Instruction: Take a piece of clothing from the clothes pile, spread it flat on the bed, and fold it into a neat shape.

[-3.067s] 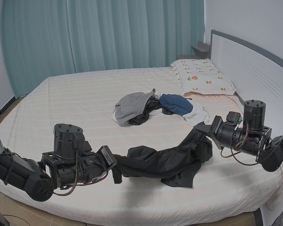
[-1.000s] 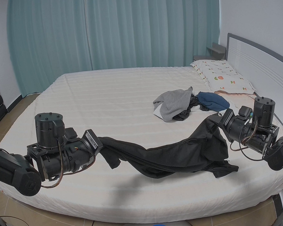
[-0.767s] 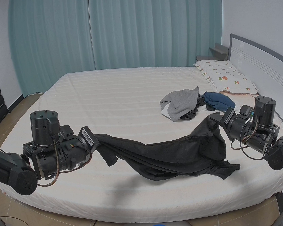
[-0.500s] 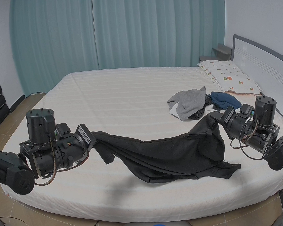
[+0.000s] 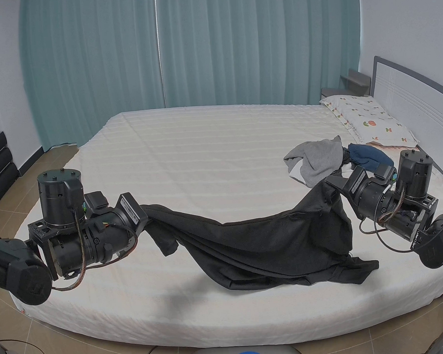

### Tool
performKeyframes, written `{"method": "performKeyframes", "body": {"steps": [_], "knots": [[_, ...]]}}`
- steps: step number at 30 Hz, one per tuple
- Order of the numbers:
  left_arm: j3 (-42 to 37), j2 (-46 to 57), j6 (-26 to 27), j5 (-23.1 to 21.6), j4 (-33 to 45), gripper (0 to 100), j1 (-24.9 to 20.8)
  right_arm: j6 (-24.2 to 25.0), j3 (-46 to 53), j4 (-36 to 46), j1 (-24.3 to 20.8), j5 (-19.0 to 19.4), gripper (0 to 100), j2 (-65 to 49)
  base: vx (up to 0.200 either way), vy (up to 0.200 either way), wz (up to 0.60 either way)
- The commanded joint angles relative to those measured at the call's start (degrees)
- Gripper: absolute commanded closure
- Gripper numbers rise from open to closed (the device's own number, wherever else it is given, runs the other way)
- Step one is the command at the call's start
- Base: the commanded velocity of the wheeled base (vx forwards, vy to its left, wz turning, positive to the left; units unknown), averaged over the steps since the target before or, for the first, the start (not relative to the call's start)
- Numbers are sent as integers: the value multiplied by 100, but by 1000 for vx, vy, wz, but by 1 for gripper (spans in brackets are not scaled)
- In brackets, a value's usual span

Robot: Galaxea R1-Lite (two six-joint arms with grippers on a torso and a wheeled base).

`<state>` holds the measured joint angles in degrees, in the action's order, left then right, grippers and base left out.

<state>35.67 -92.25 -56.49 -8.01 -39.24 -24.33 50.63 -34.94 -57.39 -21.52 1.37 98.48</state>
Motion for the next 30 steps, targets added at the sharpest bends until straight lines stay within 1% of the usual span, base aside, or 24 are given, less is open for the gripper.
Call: {"method": "performKeyframes", "body": {"steps": [1, 15, 18, 27, 30], "knots": [[1, 40, -2, 1, -5, 100, -1, 0, 13, -18, -10, 4, 100, -48, 0, 200, 0], [-7, -21, 7, 1, -5, 100, 25, -9, 49, -9, -10, 22, 100, -48, 0, 200, 0], [-16, -21, 7, 1, -5, 100, 16, -9, 31, -9, -2, 74, 100, 40, 0, 0, 0], [-43, -48, 7, 1, 4, 100, -80, -35, 84, 62, -19, 30, 100, 31, 0, 0, 0], [-130, -13, 7, 10, 48, 100, -160, -35, 286, 79, -19, 22, 100, -144, -200, 0, 0]]}}
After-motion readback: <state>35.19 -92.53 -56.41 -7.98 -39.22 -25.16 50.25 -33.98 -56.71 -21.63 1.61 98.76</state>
